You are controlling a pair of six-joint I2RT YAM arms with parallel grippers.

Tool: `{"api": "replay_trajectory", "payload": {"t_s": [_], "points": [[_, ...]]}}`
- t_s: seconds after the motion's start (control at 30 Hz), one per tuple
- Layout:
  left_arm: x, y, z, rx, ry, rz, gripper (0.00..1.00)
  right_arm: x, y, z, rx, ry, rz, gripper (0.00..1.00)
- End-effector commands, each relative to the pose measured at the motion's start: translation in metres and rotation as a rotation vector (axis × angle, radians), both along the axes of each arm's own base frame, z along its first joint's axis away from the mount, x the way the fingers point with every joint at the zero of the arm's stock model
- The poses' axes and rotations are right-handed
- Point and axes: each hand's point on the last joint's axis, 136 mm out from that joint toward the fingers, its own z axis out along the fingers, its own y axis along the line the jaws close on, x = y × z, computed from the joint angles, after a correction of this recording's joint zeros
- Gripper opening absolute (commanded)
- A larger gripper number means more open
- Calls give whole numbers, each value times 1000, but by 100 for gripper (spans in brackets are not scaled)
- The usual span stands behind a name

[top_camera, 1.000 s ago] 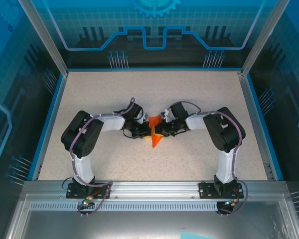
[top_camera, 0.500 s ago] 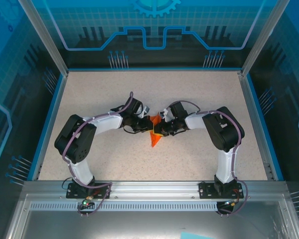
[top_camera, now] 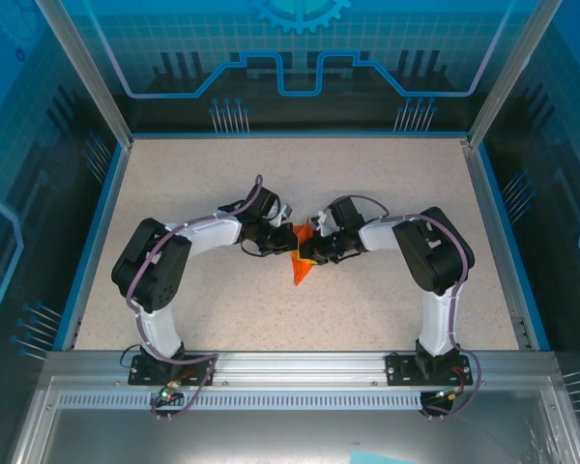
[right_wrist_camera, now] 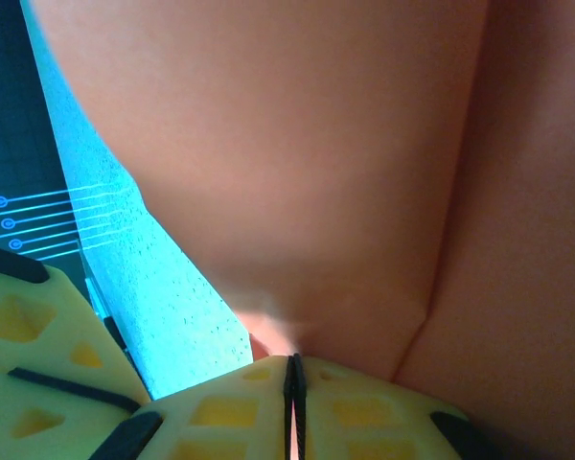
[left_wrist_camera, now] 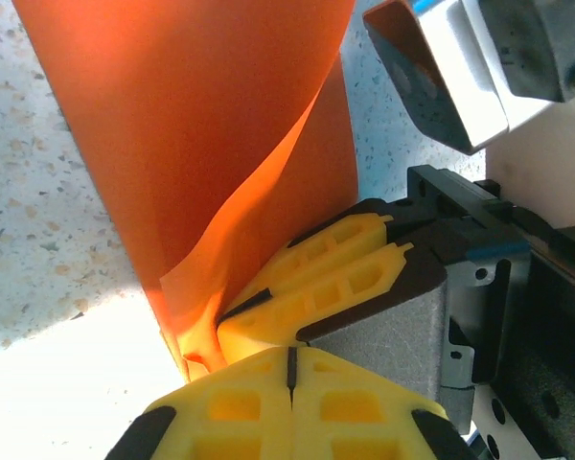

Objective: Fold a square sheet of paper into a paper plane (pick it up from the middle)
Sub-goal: Fourth fold the wing at the center of the table.

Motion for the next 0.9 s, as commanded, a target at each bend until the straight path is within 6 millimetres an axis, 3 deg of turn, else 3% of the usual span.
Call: {"api": "replay_trajectory", "payload": {"t_s": [0.0,0.27,0.6,0.87], "points": [[6,-1,-19,44,-3,-27,1,-13,-10,-27,-84,40,-1,13],[11,7,-30,60,10,-9,0,-14,-10,-24,-72,38,-5,13],[29,1,-5,-126,-11,49,0,-16,-13,-27,-87,40,-8,13],[26,12,14,-114,-32,53,0,-15,-14,-28,-96,39,-7,13]]}}
